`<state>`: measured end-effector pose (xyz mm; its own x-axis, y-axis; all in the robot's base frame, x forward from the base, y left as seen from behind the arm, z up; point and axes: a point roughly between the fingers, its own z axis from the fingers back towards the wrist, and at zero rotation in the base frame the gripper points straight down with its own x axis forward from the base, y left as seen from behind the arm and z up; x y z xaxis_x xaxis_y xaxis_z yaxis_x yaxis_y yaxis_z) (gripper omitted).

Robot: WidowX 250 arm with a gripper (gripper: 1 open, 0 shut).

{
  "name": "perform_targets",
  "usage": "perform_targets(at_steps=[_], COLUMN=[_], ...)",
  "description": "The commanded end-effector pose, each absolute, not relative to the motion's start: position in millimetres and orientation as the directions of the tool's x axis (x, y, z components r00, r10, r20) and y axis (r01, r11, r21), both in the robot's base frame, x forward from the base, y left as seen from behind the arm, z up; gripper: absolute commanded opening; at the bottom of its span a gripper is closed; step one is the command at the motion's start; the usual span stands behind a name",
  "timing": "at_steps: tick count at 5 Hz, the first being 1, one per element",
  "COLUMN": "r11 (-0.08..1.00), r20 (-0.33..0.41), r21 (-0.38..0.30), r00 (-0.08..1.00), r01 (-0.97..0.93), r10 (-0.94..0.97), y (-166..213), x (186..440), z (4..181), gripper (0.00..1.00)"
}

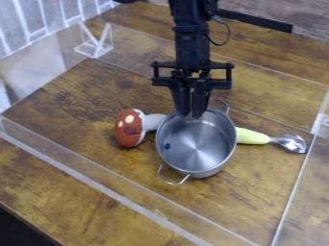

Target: Remove the mushroom from the silver pot and put it on the table

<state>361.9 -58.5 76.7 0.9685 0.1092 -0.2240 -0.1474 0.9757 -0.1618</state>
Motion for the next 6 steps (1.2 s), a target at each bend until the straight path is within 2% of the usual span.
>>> perform_targets(at_steps=[1, 2, 3, 5, 6], r11=[0.979, 0.977, 0.98, 0.968, 0.963], r20=[-0.16, -0.157, -0.156, -0.136, -0.068], r21=[-0.169, -0.171, -0.168, -0.163, -0.172], r00=[0.983, 0.982, 0.984, 0.976, 0.978], r01=[-0.113, -0.129, -0.108, -0.189, -0.207], r10=[0.086, 0.102, 0.082, 0.167, 0.198], y=[-71, -75, -72, -69, -64], x=[365, 364, 363, 348, 341], z=[107.0, 118.9, 120.3, 147.2, 166.2], gripper=[0.0, 0.0, 1.0, 1.0, 1.0])
